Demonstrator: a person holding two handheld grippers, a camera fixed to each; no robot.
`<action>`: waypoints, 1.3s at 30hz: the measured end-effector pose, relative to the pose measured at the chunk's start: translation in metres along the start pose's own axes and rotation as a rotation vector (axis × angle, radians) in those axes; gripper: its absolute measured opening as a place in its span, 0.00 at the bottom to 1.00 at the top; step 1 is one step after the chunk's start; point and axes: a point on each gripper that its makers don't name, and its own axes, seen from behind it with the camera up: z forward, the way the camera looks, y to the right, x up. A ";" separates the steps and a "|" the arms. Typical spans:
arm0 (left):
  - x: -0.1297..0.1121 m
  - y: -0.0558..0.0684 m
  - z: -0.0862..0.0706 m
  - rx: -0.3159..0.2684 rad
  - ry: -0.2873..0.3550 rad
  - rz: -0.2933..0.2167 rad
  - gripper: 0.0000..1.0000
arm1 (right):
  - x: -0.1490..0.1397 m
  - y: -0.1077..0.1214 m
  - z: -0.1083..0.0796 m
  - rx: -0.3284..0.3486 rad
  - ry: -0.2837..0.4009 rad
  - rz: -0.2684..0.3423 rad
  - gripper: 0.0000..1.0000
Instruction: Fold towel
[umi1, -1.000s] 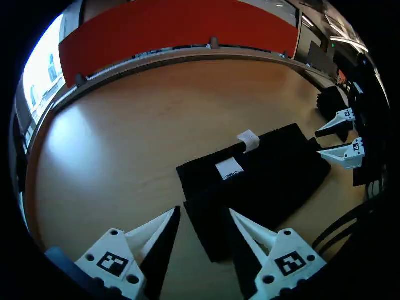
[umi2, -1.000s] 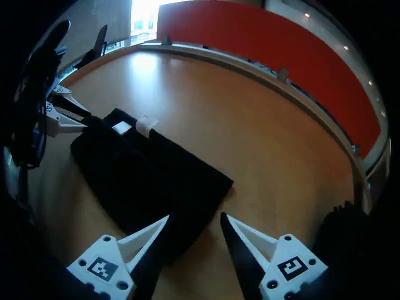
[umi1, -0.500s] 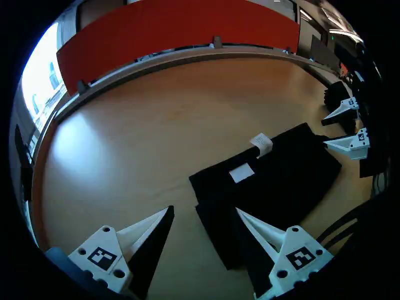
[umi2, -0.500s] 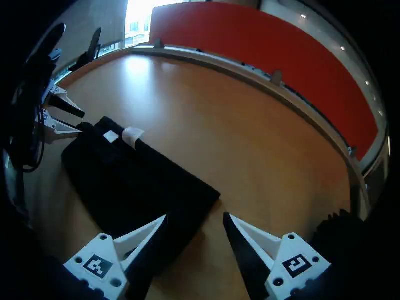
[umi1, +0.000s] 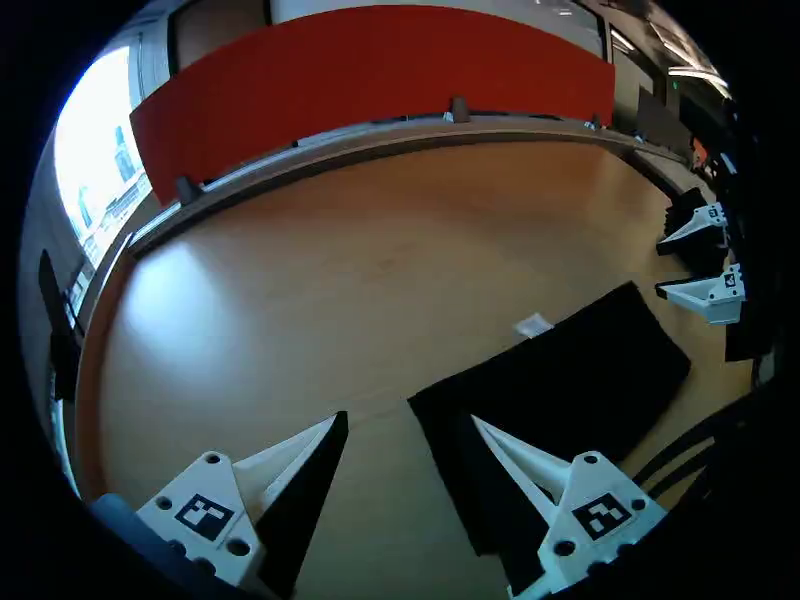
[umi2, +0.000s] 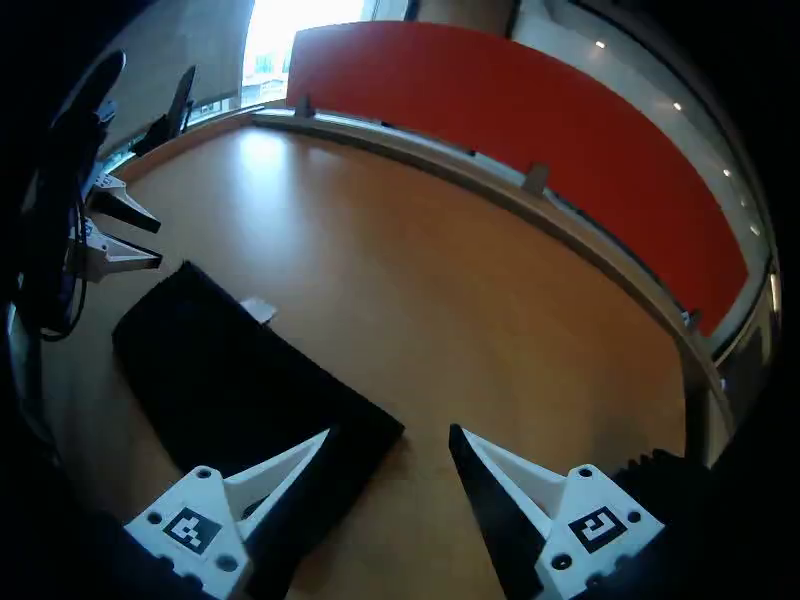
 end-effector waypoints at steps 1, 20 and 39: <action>-0.001 0.000 -0.002 -0.002 0.001 -0.004 0.80 | 0.001 -0.001 -0.002 0.001 0.004 -0.001 0.82; -0.047 0.018 -0.055 -0.030 -0.003 -0.067 0.80 | -0.026 -0.041 -0.059 0.042 0.035 0.014 0.83; -0.069 0.033 -0.082 -0.038 0.004 -0.122 0.80 | -0.044 -0.056 -0.080 0.049 0.032 0.038 0.83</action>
